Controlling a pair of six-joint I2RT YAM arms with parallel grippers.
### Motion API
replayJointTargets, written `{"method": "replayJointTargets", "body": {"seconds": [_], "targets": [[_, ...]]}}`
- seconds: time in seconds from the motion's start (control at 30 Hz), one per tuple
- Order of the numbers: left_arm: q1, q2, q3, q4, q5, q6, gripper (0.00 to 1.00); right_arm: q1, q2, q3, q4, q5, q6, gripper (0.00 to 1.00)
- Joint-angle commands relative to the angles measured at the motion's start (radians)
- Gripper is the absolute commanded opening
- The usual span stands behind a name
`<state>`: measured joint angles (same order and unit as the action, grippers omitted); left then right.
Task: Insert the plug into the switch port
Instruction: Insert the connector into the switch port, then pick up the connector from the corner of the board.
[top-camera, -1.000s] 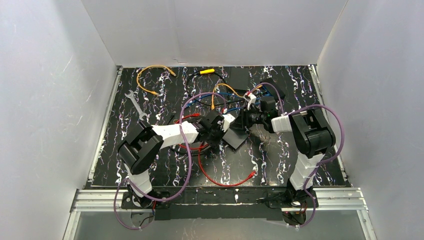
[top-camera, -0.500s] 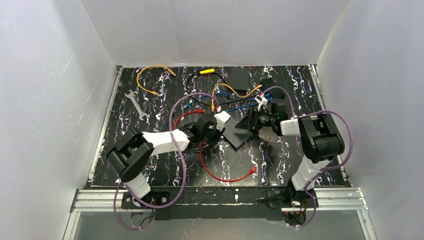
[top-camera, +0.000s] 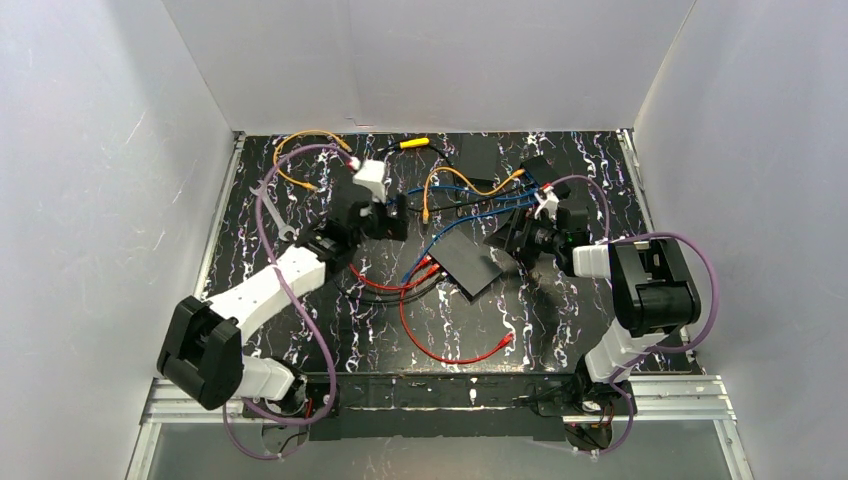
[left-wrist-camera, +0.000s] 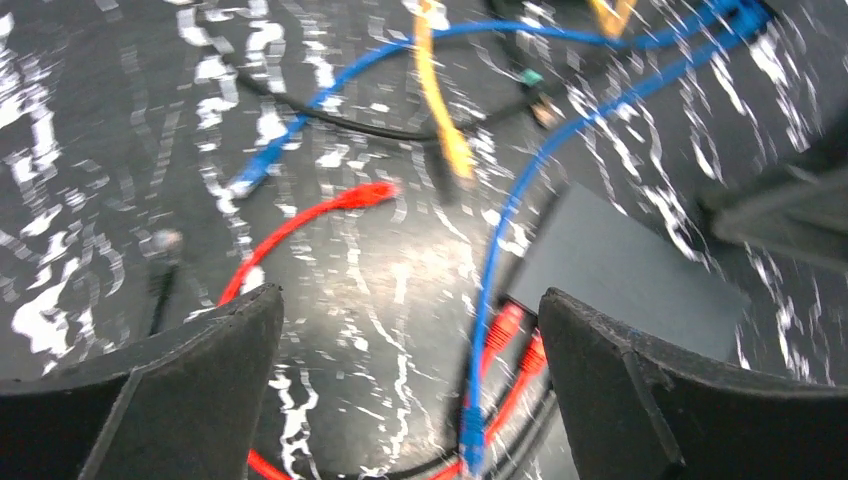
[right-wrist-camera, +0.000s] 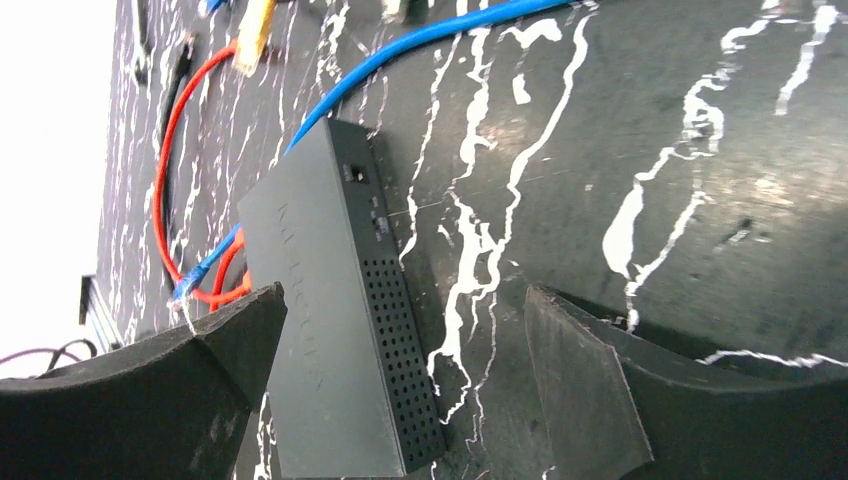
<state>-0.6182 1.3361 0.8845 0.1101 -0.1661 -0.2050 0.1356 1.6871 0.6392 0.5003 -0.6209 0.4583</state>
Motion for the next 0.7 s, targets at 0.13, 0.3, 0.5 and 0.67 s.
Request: {"method": "replayJointTargets", "body": {"seconds": [0.13, 0.3, 0.5, 0.67], "targets": [[0.355, 0.059, 0.080, -0.177, 0.072, -0.369, 0.98, -0.027, 0.007, 0.049, -0.192, 0.243, 0.096, 0.99], [0.510, 0.172, 0.146, -0.224, 0.069, -0.440, 0.98, -0.027, 0.073, 0.114, -0.286, 0.145, 0.014, 0.99], [0.554, 0.412, 0.417, -0.389, -0.059, -0.349, 0.94, -0.027, 0.053, 0.104, -0.274, 0.158, 0.007, 0.99], [0.560, 0.547, 0.547, -0.402, -0.167, -0.308, 0.86, -0.027, 0.016, 0.093, -0.280, 0.207, -0.007, 0.99]]}}
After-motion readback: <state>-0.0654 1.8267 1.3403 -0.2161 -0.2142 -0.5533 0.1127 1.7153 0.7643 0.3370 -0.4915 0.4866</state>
